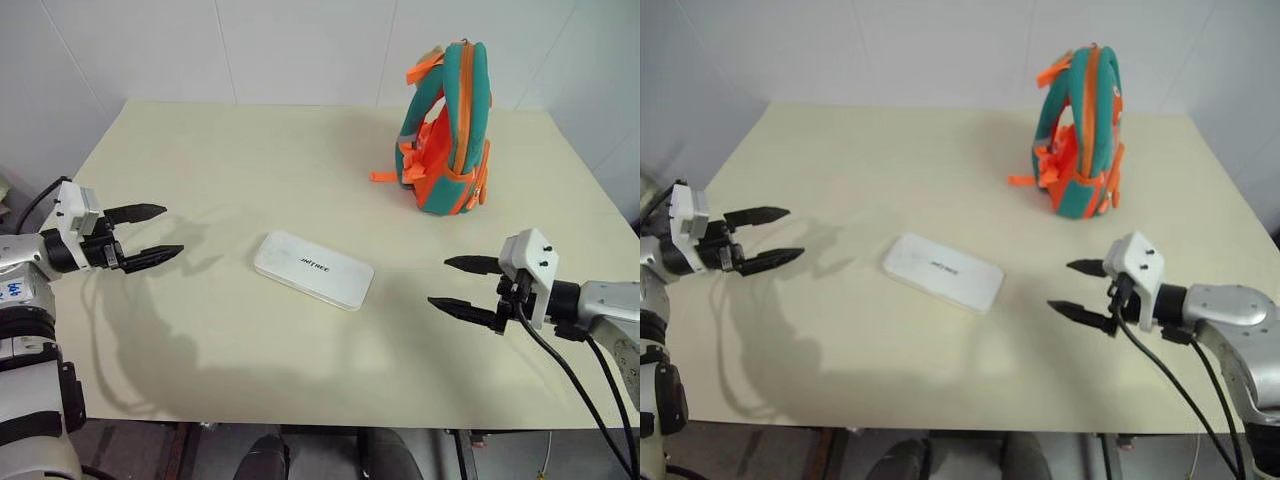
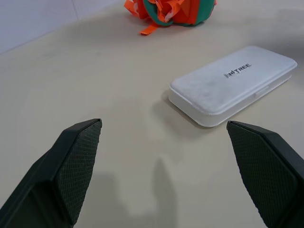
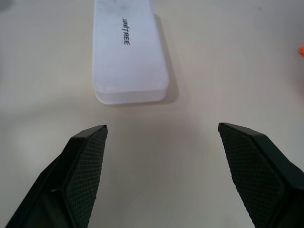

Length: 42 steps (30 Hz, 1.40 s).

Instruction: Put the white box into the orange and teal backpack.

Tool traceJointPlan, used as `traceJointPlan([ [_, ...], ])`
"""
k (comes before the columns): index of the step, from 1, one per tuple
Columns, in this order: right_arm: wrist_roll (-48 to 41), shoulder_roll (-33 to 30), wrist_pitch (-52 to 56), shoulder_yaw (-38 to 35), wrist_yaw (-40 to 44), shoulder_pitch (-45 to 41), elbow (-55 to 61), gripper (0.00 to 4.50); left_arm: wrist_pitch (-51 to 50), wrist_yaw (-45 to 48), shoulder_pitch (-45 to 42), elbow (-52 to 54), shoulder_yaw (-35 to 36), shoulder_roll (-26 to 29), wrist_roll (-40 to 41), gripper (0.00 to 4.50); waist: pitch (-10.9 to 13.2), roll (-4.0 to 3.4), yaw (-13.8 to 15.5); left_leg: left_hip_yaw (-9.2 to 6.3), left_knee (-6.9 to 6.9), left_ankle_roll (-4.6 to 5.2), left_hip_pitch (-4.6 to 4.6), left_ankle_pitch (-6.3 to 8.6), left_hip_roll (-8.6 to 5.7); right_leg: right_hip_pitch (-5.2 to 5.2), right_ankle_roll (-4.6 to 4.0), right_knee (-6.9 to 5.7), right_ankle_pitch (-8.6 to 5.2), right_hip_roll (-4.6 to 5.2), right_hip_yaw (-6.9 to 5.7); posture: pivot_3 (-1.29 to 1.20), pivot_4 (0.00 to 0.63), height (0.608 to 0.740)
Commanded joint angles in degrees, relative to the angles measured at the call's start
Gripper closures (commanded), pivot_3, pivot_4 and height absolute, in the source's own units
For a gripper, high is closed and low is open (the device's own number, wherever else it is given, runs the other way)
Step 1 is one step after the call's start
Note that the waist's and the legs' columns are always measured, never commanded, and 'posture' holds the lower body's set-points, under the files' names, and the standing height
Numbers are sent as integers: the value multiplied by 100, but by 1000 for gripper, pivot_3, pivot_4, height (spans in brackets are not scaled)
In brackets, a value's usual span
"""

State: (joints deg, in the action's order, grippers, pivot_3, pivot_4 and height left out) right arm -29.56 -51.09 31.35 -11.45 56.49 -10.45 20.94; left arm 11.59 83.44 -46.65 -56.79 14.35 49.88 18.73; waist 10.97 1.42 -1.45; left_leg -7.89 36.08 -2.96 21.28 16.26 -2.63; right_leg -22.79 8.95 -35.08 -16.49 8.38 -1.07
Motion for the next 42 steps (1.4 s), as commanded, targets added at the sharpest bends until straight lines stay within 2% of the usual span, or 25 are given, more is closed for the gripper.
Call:
traceJointPlan([
  [1, -89, 2, -95, -5, 41, -228, 128, 43, 62, 21, -184, 73, 64, 121, -2, 0, 0, 0, -2, 1, -1, 0, 0, 0, 0, 0, 0, 1, 0, 0, 0, 0, 150, 740],
  [6, 128, 278, -356, 363, -6, -557, -263, 43, 11, -35, 33, 297, 77, -31, 64, 0, -1, 1, -6, 2, 0, -1, -2, 0, 1, 0, 1, 0, 1, -1, 2, 0, 150, 740],
  [13, 172, 382, -226, 538, -167, -697, -131, 43, -40, -119, 42, 369, 93, -104, 47, 0, -1, 1, 1, 3, 1, -11, 1, -6, 1, -1, 2, 4, 1, -1, 4, 0, 150, 740],
  [19, 644, 511, -336, 623, -722, -830, -249, 43, 62, -284, -8, 247, 40, -228, -21, 0, -1, 1, 3, 4, 1, -11, 0, -6, 1, -1, 2, 1, 1, -1, 4, 0, 150, 740],
  [20, 702, 575, -384, 598, -842, -805, -205, 202, 51, -276, 17, 267, 40, -264, -7, 382, -1, 1, 2, 4, 1, -10, 0, -6, 0, -1, 2, 2, 1, -1, 4, 0, 150, 740],
  [22, 635, 624, -283, 561, -893, -718, -22, 649, 21, -363, 35, 274, -1, -303, -67, 843, -1, 1, 2, 4, 0, -11, 0, -6, 1, -1, 2, 1, 1, -1, 4, 0, 150, 740],
  [33, 900, 877, 109, 850, -1453, -385, 428, 4372, 139, -705, -283, -149, -274, -535, -429, 4333, -1, 1, 3, 10, 4, -8, -1, -5, 0, -2, 4, -2, 2, -1, 9, 0, 150, 740],
  [34, 954, 913, 156, 893, -1555, -386, 459, 4381, 164, -664, -321, -195, -277, -594, -420, 4500, -1, 1, 4, 10, 5, -8, -1, -4, 0, -2, 3, -3, 2, -1, 9, 0, 150, 740],
  [42, 1295, 1196, 561, 1261, -2144, -466, 451, 4380, 451, -980, -625, -844, -509, -987, -818, 4500, -1, 2, 2, 12, 4, -9, 0, -5, -1, -2, 5, 3, 3, -2, 11, 0, 150, 740],
])
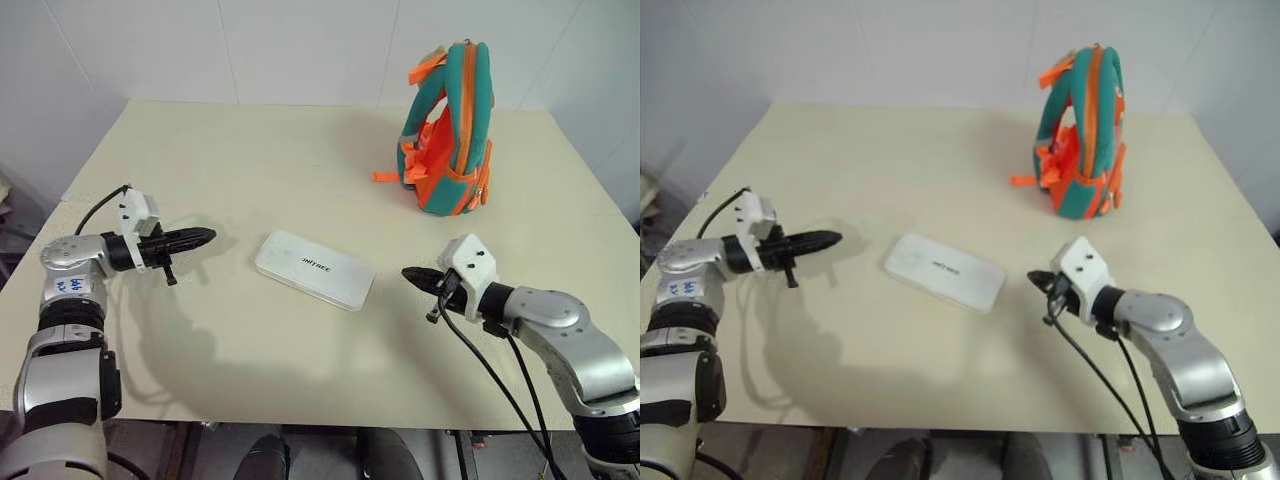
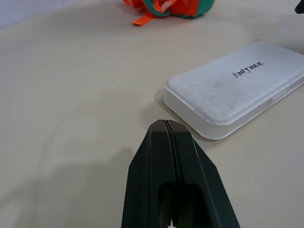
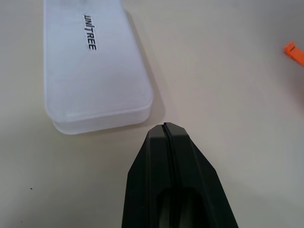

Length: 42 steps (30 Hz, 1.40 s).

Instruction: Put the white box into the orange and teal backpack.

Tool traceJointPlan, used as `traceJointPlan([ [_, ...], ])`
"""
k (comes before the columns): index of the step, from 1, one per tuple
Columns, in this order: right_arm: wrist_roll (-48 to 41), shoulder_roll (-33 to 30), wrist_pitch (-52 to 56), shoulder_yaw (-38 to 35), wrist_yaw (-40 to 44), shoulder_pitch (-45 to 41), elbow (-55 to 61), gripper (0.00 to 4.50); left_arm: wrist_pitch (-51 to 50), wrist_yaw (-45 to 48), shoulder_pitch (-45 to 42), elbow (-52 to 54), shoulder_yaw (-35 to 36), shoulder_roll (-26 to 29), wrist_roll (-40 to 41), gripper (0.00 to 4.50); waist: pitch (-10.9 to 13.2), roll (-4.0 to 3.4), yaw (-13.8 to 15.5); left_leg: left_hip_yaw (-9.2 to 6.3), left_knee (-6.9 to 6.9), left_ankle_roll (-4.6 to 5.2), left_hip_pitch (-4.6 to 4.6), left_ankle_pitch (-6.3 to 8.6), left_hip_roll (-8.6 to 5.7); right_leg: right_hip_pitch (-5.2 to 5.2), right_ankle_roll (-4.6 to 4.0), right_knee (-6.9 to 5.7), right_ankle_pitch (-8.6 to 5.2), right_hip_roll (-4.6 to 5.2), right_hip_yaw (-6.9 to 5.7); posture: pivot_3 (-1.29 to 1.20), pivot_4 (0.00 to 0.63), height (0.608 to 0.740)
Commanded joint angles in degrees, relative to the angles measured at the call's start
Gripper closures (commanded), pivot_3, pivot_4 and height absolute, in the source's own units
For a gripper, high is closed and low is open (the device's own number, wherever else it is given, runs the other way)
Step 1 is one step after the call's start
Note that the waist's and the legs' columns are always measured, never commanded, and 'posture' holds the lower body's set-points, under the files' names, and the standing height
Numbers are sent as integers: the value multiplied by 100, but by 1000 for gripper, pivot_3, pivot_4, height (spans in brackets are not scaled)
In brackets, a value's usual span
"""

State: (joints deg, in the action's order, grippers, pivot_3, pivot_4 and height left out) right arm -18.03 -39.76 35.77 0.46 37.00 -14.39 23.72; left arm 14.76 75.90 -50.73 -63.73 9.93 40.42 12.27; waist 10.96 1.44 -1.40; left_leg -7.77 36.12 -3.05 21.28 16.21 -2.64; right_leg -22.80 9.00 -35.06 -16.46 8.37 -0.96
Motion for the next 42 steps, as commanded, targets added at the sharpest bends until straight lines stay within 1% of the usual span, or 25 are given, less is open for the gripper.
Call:
traceJointPlan([
  [1, 194, 82, 162, 141, -238, -84, 151, 4380, 106, -374, -291, -227, -110, -98, -250, 4500, 0, 1, -4, 1, 0, 0, 0, 0, 0, 0, 0, 1, 0, 0, 0, 0, 150, 740],
  [3, 293, 145, 303, 346, -301, -136, 68, 4380, 86, -629, -432, -389, -226, -255, -432, 4500, 0, 1, -4, 1, 0, 0, 0, 0, 0, 0, 0, 0, 0, 0, 0, 0, 150, 740],
  [8, 402, 326, 650, 760, -313, -290, 60, 4380, -60, -920, -652, -585, -383, -552, -675, 4500, 0, 1, -5, 2, 3, 0, 0, 0, -1, 0, 3, -2, 2, -1, 2, 0, 150, 740],
  [12, 381, 503, 865, 911, -335, -372, 152, 4380, -181, -898, -733, -637, -402, -717, -701, 4500, -1, 1, -14, 3, 0, 0, 0, 0, -1, -1, 3, 1, 2, -1, 2, 0, 150, 740],
  [17, 563, 712, 867, 1148, -436, -530, 3, 4380, -369, -743, -732, -622, -471, -796, -763, 4500, -1, 1, -20, 4, 0, 0, 1, 0, -1, -4, 4, 0, 2, -1, 4, 0, 150, 740],
  [25, 680, 941, 824, 1226, -449, -674, -76, 4380, -463, -557, -703, -533, -475, -959, -757, 4500, -1, 2, -9, 5, 1, 0, 1, 0, -1, -5, 4, -1, 2, -1, 5, 0, 150, 740],
  [30, 704, 958, 805, 1253, -339, -700, -81, 4380, -538, -343, -653, -384, -493, -1038, -721, 4500, -1, 1, -13, 6, 1, -1, 2, 0, -1, -6, 4, -1, 2, -1, 6, 0, 150, 740],
  [35, 730, 916, 759, 1304, -180, -838, -161, 4380, -695, -28, -471, -94, -568, -987, -723, 4500, -1, 2, -14, 9, 3, 0, 1, 0, -1, -6, 5, -3, 3, -1, 9, 0, 150, 740],
  [42, 645, 614, 760, 1346, 255, -927, -42, 4380, -1136, 414, 9, 701, -706, -816, -683, 4500, -1, 2, -15, 13, 0, 0, 2, 0, -1, -9, 5, 1, 3, -1, 13, 0, 150, 740],
])
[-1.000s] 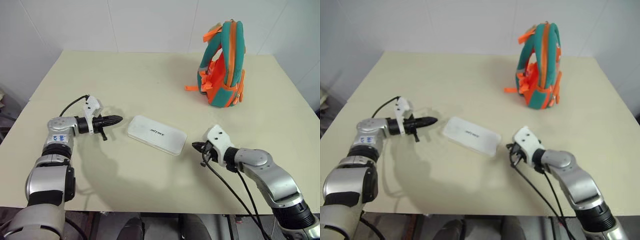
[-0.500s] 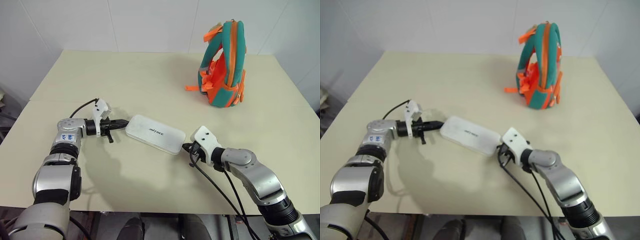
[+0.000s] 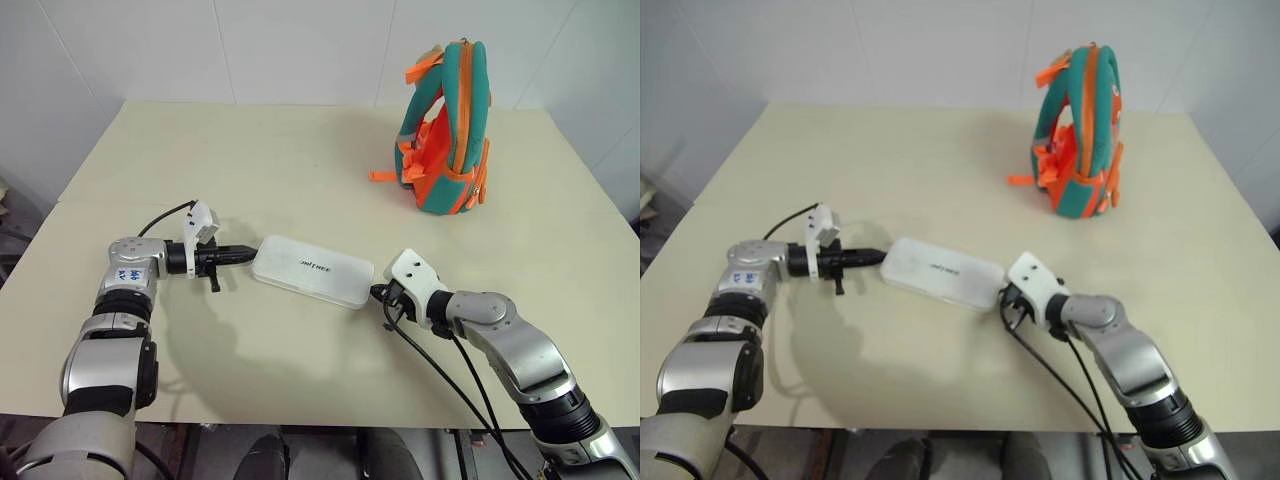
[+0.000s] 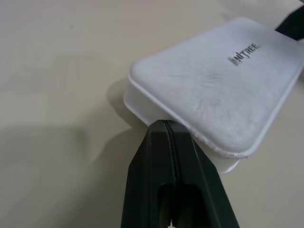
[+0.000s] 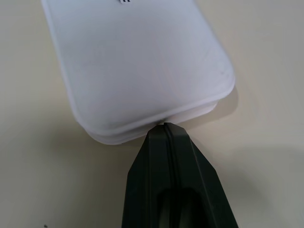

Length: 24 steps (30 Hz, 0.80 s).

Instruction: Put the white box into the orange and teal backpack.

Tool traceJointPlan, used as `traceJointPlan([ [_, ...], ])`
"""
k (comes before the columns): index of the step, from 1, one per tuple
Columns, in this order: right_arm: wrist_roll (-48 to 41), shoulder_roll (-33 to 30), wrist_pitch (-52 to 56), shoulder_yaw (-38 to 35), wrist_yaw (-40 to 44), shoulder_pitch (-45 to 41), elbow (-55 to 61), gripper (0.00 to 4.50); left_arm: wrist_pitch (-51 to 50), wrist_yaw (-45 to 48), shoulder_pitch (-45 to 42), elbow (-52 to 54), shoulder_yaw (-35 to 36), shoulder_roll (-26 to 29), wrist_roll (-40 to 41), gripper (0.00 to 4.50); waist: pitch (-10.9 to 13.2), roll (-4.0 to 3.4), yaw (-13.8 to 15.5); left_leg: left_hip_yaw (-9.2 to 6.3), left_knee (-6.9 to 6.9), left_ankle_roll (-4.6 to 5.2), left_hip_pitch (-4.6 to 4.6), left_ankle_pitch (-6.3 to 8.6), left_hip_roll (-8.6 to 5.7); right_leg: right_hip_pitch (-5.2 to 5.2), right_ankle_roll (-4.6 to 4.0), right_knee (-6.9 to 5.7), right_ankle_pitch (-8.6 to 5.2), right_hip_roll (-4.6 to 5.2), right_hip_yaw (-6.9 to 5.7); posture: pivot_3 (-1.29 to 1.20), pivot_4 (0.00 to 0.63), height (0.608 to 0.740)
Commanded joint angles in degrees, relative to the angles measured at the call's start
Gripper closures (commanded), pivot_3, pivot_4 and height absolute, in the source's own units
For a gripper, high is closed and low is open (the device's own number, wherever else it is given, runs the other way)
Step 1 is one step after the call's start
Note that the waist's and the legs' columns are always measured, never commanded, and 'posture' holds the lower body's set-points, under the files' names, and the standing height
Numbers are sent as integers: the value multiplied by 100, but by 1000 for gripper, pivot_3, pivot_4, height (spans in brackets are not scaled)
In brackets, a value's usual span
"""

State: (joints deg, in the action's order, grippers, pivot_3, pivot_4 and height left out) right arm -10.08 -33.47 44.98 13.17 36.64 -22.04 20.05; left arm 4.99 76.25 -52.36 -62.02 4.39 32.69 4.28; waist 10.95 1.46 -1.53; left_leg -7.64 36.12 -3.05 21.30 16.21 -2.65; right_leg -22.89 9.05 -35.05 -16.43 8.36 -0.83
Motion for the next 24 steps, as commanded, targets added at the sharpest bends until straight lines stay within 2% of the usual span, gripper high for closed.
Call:
traceJointPlan([
  [1, -160, -51, -149, 75, 346, -167, 344, 4380, -240, 415, 260, 688, -169, -21, 131, 4500, 0, 0, -1, 1, -1, 0, 0, 0, 0, 0, 0, 0, 0, 0, 1, 0, 150, 740],
  [12, -456, -593, 65, 31, 1096, 50, 856, 4380, -1216, 618, 1238, 2656, -338, 169, 415, 4500, 0, 0, 4, 12, -2, 2, -1, 2, 2, -6, 0, -1, 0, 0, 12, 0, 150, 740],
  [24, -518, -804, 116, -39, 1265, 145, 1070, 4380, -2366, 703, 2074, 4355, -653, 470, 679, 4500, 0, 0, 8, 22, -1, 8, -2, 5, 3, -8, 0, 2, 1, 0, 23, 0, 150, 740],
])
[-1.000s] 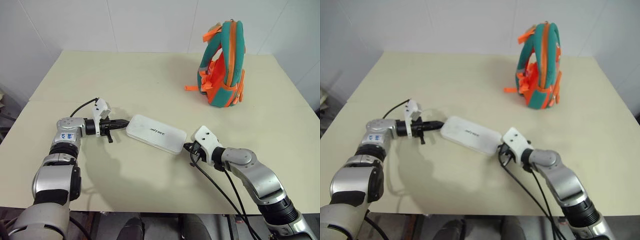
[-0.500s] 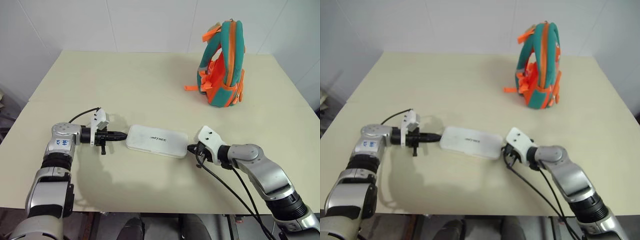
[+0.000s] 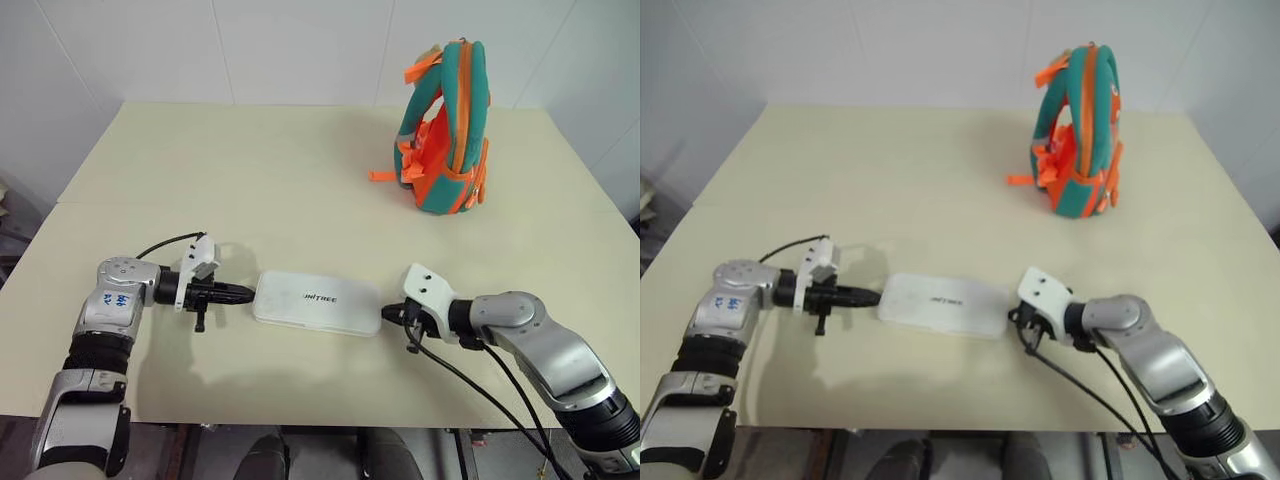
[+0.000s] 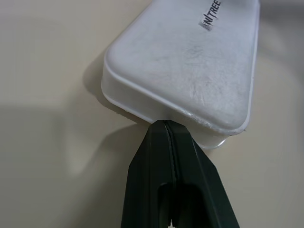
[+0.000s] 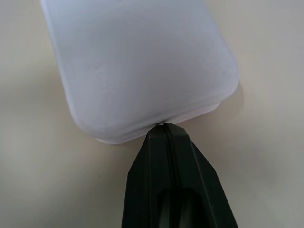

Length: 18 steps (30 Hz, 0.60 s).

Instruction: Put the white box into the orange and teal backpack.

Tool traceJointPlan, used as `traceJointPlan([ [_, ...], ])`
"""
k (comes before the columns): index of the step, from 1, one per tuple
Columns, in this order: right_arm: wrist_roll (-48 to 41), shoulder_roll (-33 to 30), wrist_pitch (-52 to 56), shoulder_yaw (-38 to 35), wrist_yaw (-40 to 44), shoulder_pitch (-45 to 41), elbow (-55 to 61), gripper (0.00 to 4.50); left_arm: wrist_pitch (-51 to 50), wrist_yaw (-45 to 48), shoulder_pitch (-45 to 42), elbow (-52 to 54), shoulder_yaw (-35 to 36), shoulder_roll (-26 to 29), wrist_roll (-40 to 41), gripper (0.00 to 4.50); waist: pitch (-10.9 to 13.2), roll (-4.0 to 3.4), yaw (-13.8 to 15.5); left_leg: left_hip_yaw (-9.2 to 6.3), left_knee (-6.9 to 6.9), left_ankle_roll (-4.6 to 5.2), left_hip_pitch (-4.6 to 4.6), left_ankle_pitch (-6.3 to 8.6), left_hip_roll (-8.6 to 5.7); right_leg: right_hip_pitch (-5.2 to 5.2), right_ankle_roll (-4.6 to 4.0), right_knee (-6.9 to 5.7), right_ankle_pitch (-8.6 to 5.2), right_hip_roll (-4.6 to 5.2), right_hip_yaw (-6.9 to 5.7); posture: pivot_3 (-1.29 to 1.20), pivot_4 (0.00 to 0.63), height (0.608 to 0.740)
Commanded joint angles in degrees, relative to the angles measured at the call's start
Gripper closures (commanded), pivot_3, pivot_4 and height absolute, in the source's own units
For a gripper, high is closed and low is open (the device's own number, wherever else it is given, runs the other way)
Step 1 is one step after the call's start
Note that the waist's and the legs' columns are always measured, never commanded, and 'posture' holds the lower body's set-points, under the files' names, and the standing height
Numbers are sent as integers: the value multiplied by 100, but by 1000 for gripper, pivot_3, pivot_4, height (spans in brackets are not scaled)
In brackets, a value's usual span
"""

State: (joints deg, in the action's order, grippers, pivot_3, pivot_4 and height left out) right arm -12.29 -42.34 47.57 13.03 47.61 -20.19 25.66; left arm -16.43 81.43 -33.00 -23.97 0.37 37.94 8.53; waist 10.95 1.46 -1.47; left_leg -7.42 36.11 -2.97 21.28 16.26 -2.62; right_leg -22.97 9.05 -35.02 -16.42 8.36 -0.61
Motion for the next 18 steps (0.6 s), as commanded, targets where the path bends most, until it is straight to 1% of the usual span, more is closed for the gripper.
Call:
traceJointPlan([
  [1, -294, 73, -147, -36, 169, -37, 511, 4380, -316, 188, 208, 686, -275, -23, 289, 4500, 0, 0, 3, 1, -1, 0, 0, 0, 0, 0, 0, 1, 0, 0, 1, 0, 150, 740],
  [4, -278, 63, -166, -48, 175, -53, 481, 4380, -504, 166, 333, 944, -319, 36, 357, 4500, 0, 0, 7, 3, 0, 0, 0, 2, 0, 0, 0, 3, 0, 0, 3, 0, 150, 740],
  [8, -261, 64, -178, -17, 192, -94, 451, 4380, -573, 141, 399, 1037, -359, 88, 353, 4500, 0, 0, 11, 3, 1, 3, 0, 4, 0, -1, 0, 9, 0, 0, 4, 0, 150, 740],
  [18, -288, -76, -118, -28, 329, -3, 538, 4380, -383, -11, 342, 827, -340, 48, 271, 4500, 0, 0, 20, 5, 3, 7, -1, 7, 0, -1, 0, 20, 0, 0, 5, 0, 150, 740],
])
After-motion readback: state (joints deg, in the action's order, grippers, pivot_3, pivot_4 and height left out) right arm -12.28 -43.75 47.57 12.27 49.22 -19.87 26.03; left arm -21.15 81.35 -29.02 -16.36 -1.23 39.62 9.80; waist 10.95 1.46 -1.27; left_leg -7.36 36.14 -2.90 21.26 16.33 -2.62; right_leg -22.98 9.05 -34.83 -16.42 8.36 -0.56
